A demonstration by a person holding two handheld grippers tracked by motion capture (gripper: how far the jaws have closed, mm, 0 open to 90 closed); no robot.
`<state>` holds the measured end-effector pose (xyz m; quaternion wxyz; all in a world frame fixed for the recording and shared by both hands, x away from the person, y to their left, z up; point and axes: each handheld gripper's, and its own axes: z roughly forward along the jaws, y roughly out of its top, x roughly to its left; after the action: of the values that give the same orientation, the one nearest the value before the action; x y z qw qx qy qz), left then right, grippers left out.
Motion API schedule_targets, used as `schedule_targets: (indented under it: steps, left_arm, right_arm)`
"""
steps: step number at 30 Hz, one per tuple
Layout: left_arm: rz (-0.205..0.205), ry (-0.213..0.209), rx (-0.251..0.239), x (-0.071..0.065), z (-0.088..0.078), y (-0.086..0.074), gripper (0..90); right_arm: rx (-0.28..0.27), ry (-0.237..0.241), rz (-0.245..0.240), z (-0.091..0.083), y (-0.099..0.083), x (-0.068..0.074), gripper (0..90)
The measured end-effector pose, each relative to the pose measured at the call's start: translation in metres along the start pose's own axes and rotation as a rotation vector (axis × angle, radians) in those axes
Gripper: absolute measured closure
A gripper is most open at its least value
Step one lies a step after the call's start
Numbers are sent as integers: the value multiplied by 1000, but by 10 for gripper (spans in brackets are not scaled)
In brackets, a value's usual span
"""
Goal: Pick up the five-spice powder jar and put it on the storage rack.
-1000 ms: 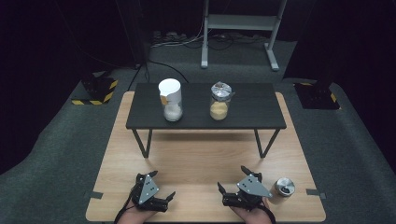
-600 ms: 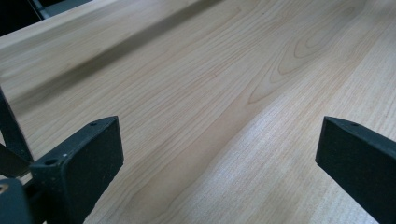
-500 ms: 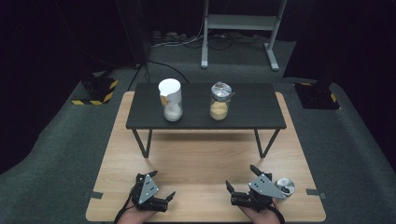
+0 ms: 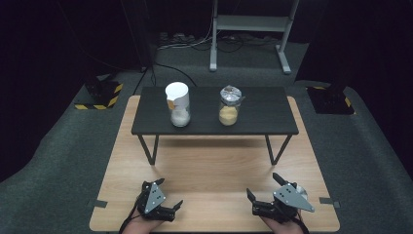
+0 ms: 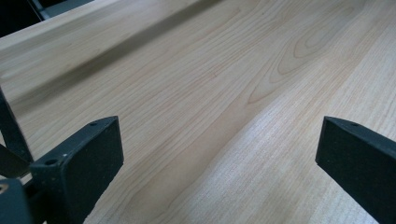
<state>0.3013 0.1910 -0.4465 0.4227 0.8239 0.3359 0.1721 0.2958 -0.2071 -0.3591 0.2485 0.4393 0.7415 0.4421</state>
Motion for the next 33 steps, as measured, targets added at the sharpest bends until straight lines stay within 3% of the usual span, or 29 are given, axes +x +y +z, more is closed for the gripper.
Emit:
schedule_targets:
  steps: [21,33]
  left_arm:
    - [1,-10,-2,0,0,0,11]
    - [5,-13,-2,0,0,0,11]
  right_arm:
    - [-15,-87,28,-30,-10,-30,0]
    - [-29,-129,71,-45,-19,-45,2]
